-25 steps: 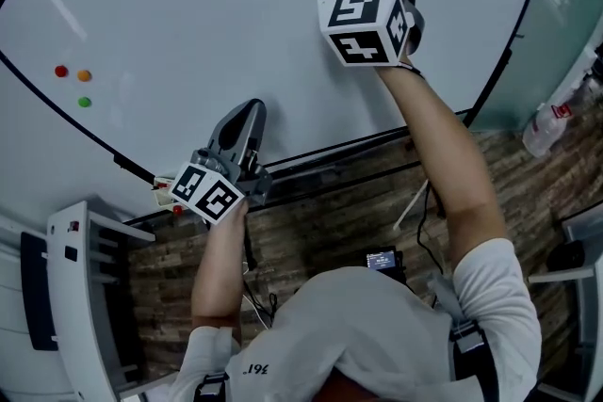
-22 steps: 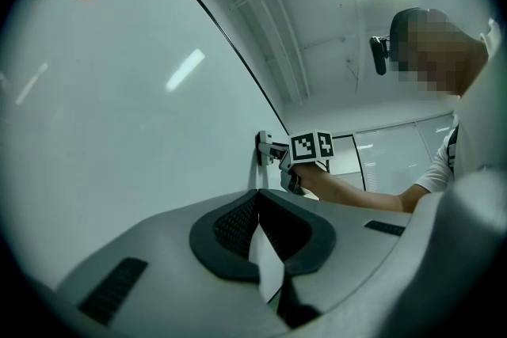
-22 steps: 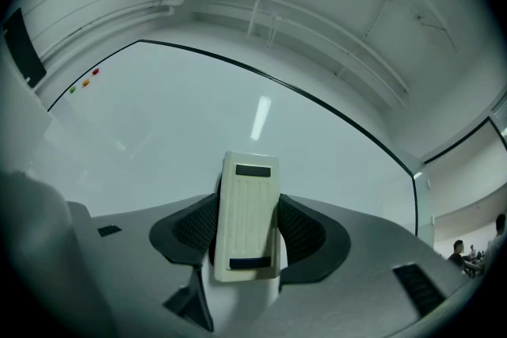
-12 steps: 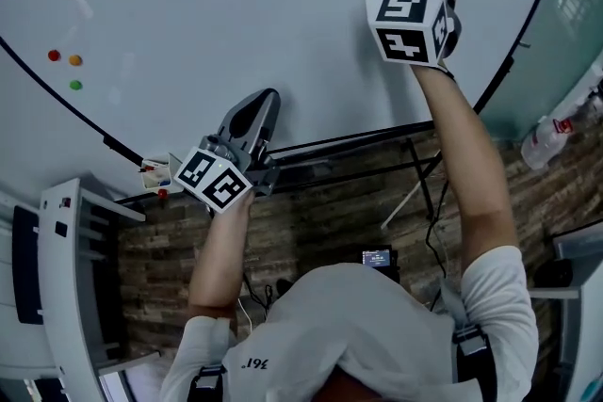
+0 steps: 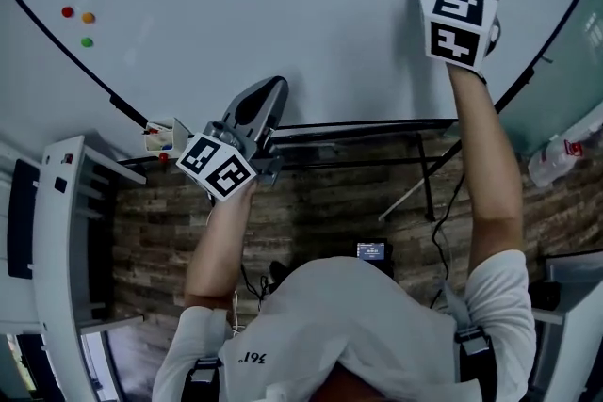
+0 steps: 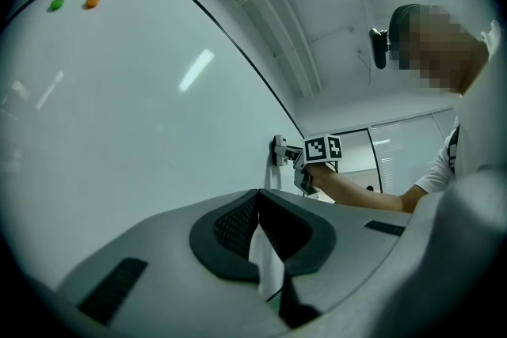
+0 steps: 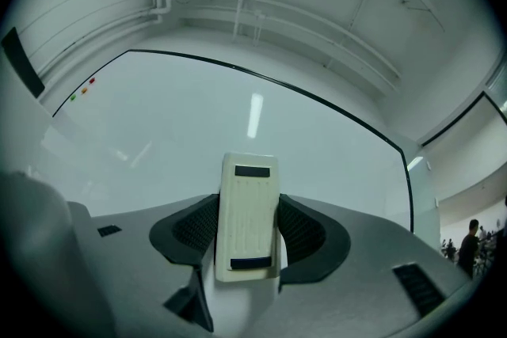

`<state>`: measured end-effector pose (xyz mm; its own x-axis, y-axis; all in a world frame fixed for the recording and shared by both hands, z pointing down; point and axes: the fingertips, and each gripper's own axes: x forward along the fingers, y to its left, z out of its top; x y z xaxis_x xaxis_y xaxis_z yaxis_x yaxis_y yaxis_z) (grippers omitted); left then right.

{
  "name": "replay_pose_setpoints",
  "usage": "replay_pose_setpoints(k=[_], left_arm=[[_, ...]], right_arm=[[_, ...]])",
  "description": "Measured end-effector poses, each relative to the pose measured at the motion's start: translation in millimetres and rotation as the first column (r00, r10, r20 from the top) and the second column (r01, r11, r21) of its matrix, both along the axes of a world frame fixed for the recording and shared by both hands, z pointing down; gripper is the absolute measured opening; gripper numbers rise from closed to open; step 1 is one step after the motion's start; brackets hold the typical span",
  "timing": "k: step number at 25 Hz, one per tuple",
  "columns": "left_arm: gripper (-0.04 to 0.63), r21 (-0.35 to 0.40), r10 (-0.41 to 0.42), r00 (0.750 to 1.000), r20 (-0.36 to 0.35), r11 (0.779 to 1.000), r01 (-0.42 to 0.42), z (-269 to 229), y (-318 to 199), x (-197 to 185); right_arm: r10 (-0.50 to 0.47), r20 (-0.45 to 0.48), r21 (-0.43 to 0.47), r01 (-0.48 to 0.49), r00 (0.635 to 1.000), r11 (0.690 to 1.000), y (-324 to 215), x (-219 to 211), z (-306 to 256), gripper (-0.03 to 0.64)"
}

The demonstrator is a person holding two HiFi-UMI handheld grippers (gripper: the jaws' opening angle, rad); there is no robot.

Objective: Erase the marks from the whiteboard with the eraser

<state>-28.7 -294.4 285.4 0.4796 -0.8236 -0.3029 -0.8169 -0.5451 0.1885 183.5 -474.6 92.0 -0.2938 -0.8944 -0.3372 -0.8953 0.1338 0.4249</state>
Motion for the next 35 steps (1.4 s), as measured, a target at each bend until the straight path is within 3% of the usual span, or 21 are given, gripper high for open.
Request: replay_pose_setpoints(k=[8,18,35], left_arm=[[0.008,0.019,-0.019,1.0,-0.009,1.0,0.019,-8,31,-23],[0.008,0.01,-0.005,1.0,-0.026,1.0,0.005,-3,100,-85],[0.008,0.0,0.068,0.998,-0.012,0.998,-0.068,19,171,-104]], right_arm=[[-0.046,0.028,-0.017,0.046,0.999,0.999,40,1,10,0.255],[-0.119,0.096,-0.103,0.128,0.988,0.986,131,-57,63,0.255],[-0.146,0.155,-0.191,0.174,0.977,0.966,221,-85,129,0.255]])
